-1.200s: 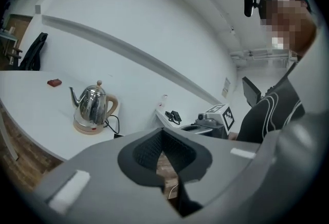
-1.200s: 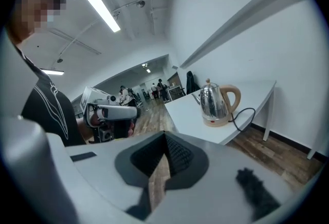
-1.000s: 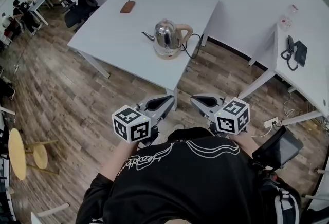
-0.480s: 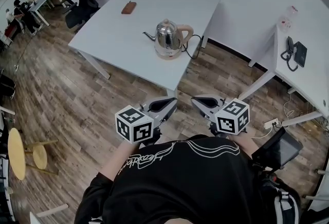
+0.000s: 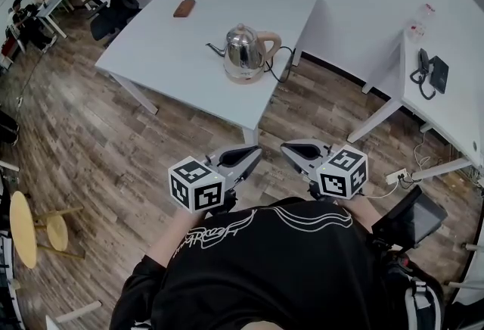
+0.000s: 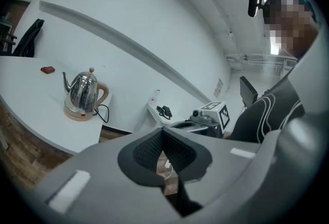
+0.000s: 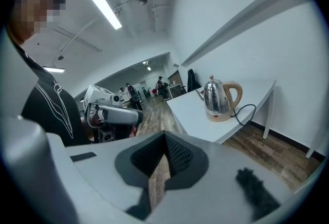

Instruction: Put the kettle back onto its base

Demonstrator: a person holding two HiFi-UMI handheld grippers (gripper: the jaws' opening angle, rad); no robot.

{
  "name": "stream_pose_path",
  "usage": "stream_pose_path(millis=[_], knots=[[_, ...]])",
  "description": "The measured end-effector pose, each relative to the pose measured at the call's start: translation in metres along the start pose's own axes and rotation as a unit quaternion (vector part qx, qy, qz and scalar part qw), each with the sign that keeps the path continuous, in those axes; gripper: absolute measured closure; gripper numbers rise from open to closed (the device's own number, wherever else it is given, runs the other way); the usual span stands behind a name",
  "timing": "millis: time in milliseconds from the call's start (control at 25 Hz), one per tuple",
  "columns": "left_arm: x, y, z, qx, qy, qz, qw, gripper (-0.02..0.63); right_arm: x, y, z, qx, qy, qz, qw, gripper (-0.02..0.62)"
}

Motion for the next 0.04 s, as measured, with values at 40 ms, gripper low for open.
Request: stream_pose_path(millis=[40], knots=[[0.0001, 0.0006, -0.0011, -0.001, -0.001, 0.001, 1.0000, 0.601, 0.0003, 0.0006, 0.0010, -0.001, -0.001, 0.001, 1.000, 0.589]])
Point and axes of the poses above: the fingertips, and each gripper's own axes: x forward along the fingers, z to its right, y out of its top, the point moved 6 cm from there along -x, backward along the fingers, and after that the axes turned 6 degrees about z, right-handed, at the moved point
